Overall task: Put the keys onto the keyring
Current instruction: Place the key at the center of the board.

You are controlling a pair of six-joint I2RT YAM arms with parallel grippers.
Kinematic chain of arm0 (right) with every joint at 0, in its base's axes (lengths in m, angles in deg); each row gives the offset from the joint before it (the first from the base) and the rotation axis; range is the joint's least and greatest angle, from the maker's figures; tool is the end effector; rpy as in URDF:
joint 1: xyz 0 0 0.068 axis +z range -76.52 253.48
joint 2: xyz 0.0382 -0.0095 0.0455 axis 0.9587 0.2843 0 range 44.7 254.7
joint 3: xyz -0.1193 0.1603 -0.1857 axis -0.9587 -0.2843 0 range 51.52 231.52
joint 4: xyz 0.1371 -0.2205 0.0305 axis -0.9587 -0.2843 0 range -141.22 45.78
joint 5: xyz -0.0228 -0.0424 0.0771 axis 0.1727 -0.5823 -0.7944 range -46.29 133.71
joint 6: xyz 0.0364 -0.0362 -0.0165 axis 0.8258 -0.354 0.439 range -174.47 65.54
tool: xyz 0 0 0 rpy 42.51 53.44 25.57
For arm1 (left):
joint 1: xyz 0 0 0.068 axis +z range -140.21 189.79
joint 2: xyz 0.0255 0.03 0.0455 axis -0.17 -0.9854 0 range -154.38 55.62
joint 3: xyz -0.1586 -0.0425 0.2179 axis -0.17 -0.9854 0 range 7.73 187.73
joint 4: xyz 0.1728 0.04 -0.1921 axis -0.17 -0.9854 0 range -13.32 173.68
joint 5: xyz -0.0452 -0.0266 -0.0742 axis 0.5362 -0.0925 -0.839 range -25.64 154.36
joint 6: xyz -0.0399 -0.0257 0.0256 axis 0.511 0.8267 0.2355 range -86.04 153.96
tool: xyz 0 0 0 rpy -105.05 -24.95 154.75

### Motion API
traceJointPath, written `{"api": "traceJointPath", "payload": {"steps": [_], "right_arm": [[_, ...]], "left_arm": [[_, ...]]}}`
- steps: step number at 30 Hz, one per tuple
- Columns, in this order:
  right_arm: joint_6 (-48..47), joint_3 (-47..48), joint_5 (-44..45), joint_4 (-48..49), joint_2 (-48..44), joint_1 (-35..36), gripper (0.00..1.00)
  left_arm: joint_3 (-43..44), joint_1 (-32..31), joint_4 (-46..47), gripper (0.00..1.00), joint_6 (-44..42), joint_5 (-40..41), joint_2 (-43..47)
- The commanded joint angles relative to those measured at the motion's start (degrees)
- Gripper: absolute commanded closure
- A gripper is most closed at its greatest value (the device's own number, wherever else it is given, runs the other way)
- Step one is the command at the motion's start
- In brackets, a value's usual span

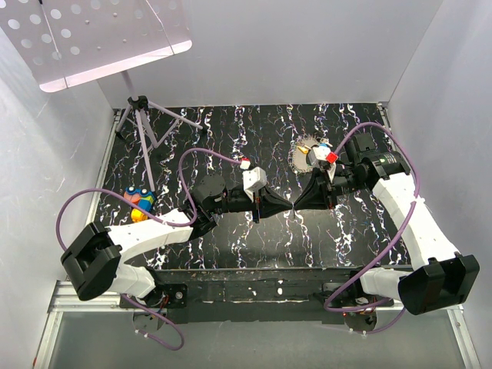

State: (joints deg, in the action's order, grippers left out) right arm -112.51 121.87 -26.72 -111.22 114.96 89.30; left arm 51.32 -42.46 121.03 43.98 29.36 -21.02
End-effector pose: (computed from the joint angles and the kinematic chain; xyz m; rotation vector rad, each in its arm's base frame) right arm 0.1923 0.0893 0.3433 -1.4804 1.4734 1.2093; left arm 0.1674 -0.2497 0.2947 1.0659 1.2753 -1.3018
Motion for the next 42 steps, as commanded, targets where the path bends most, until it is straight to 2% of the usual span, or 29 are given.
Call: {"api": "traceJointPath", "payload": {"steps": [1, 4, 9, 10, 13, 16, 17, 21, 24, 27, 35, 42], "right_arm": [[1.0, 1.5, -1.6, 0.4, -0.1, 0.6, 0.89], [1.1, 1.5, -1.5, 0.4, 0.1, 0.7, 0.99], [2.6, 1.8, -0.1, 0.7, -0.3, 0.5, 0.99], [3.4, 1.7, 0.9, 1.1, -0.4, 0.6, 0.99], [5.8, 1.4, 4.6, 2.3, -0.8, 0.5, 0.99], [7.3, 0.8, 11.1, 1.9, -1.3, 0.3, 0.99], [8.0, 0.4, 13.3, 1.6, -1.4, 0.3, 0.99], [6.2, 0.2, 24.7, -5.5, -0.7, -0.6, 0.99], [4.5, -1.0, 33.6, -11.1, 0.8, -2.7, 0.99], [4.2, -3.9, 41.1, -12.5, 1.8, -7.5, 0.99], [5.6, -10.9, 61.2, -9.3, 5.7, -18.3, 0.99], [11.2, -12.2, 67.4, -4.5, 16.2, -19.4, 0.99]], "left_arm": [[-0.4, -0.1, 1.2, 1.0, 0.0, 0.6, 0.1], [-0.3, -0.1, 1.4, 1.0, 0.1, 0.6, -0.1], [0.2, -0.1, -0.2, 1.0, 0.3, 0.6, -0.2], [0.6, -0.1, -1.7, 0.97, -0.2, 0.9, 0.3], [0.6, 0.1, -7.4, 0.74, -2.9, 2.7, 3.2], [-1.0, 1.3, -12.5, 0.37, -5.6, 5.5, 9.6], [-1.6, 1.5, -14.3, 0.28, -6.5, 7.2, 12.3], [-2.1, 2.9, -26.3, 0.02, -13.0, 14.2, 21.7], [0.2, 3.7, -38.8, 0.02, -18.9, 17.9, 25.9], [0.6, 3.9, -45.6, 0.02, -24.1, 21.9, 28.2], [-6.3, 3.8, -44.2, 0.02, -27.1, 28.4, 34.1], [-8.3, 3.9, -44.0, 0.02, -26.9, 28.4, 37.9]]}}
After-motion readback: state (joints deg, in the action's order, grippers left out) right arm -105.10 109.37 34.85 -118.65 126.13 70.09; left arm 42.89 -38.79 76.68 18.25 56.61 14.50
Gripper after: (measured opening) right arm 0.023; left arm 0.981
